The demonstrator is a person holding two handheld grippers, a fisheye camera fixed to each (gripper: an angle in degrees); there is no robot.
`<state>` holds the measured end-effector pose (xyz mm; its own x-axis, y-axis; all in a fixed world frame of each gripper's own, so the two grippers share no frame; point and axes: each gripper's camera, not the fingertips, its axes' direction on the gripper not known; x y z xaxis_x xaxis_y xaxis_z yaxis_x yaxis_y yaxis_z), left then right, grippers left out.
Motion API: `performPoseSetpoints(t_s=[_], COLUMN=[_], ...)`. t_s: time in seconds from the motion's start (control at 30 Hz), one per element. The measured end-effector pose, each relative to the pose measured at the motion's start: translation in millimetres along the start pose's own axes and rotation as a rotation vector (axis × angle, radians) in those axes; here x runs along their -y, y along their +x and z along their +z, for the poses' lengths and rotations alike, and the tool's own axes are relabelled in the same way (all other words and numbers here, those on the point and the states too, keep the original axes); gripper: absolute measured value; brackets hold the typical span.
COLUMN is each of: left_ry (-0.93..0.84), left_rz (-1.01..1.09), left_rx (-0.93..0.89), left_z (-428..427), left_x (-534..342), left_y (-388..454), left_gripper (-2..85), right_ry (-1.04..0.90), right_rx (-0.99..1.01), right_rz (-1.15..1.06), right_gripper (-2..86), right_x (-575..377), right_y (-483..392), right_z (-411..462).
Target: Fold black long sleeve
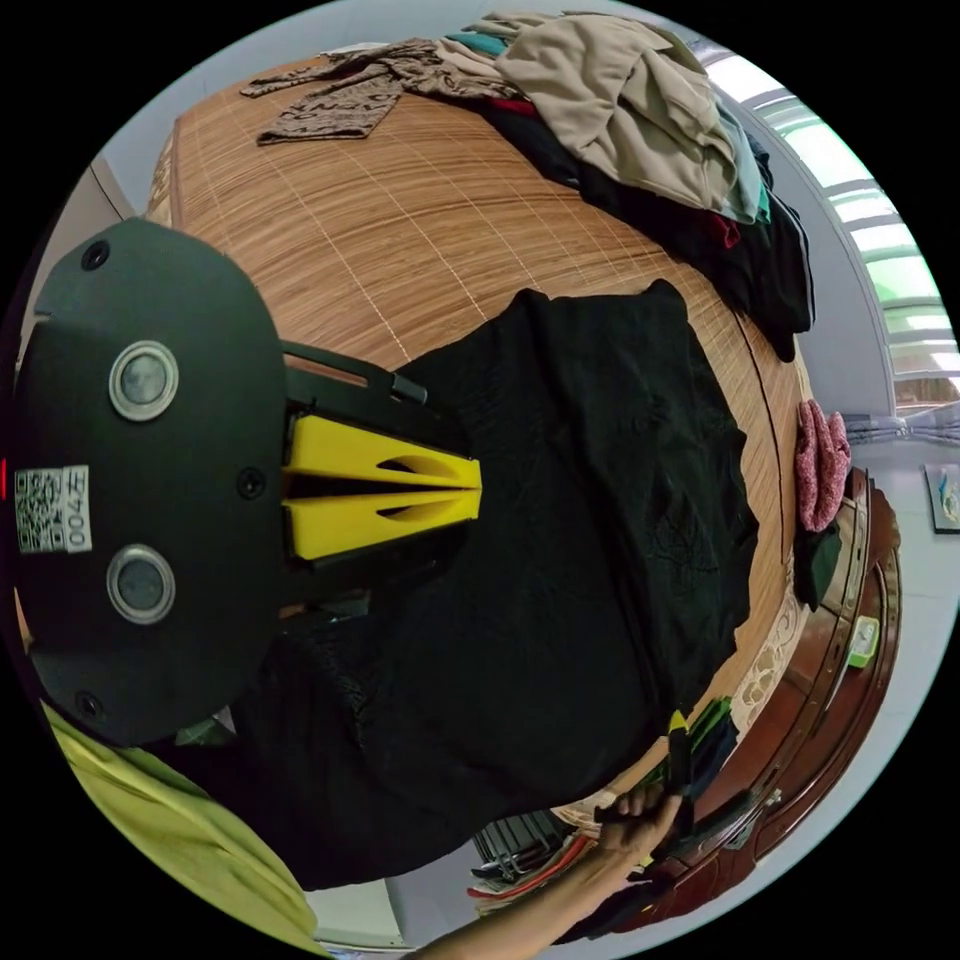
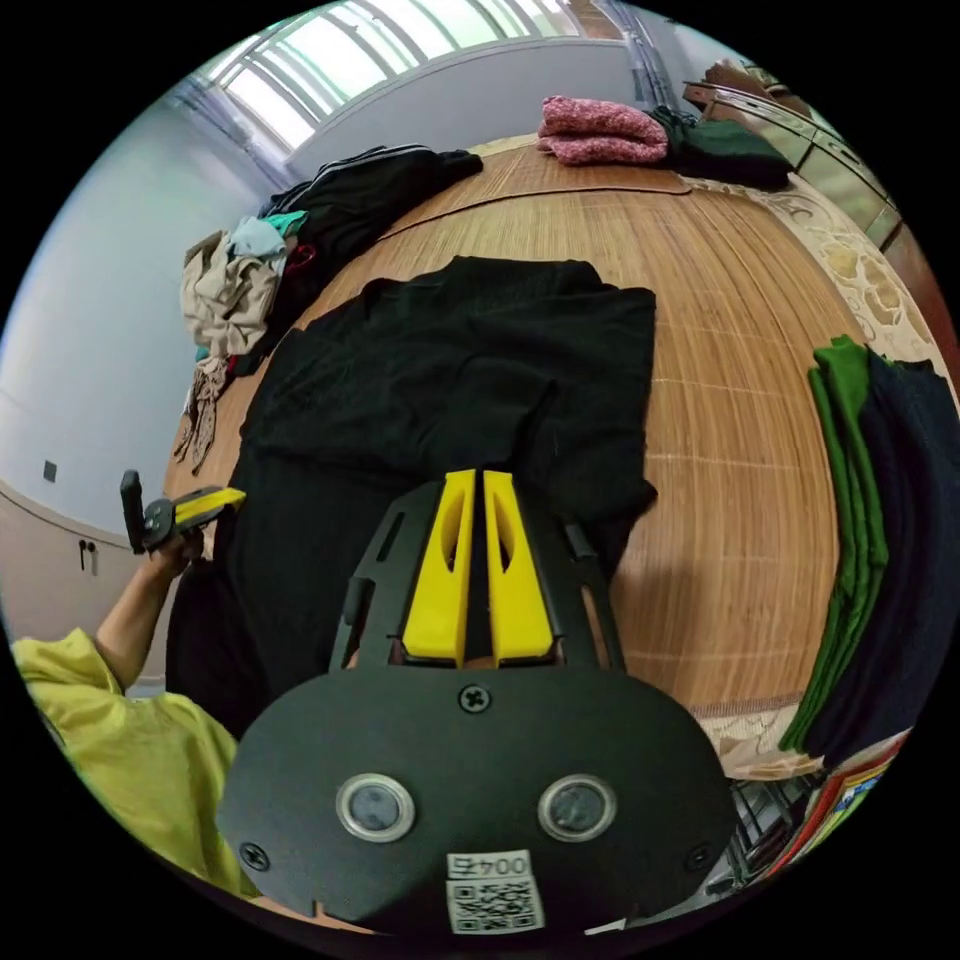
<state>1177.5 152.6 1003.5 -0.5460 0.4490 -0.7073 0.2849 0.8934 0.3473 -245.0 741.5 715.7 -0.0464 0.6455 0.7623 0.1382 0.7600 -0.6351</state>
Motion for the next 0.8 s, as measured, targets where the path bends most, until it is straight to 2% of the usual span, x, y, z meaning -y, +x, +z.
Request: performPoseSetpoints(t_s=[0.17,0.3,0.53,0.8], left_ry=[0.016,0.031,0.065,0.071], left_rz=[-0.016,0.026,0.116,0.242], left_rx=[-0.023,0.015,0.046,0.104], left_z=[0,-5,-16,-22], left_x=[-2,2,13,32], left_y=[1,7,4,3], left_gripper=[0.7,0.8,2.3,6.3], right_ry=[0.02,0.097,-0.095,-0.256], right_rx=[-0.111,-0.212,-0.43,-0.552], right_rz=[-0.037,-0.26,-0.587,-0.737], right_gripper=[3.0,5.4,8.3,6.7], right_x=[-29,-24,12,35], right_y=[-10,-56,-124,-160], right_z=[-12,-27,-6,10])
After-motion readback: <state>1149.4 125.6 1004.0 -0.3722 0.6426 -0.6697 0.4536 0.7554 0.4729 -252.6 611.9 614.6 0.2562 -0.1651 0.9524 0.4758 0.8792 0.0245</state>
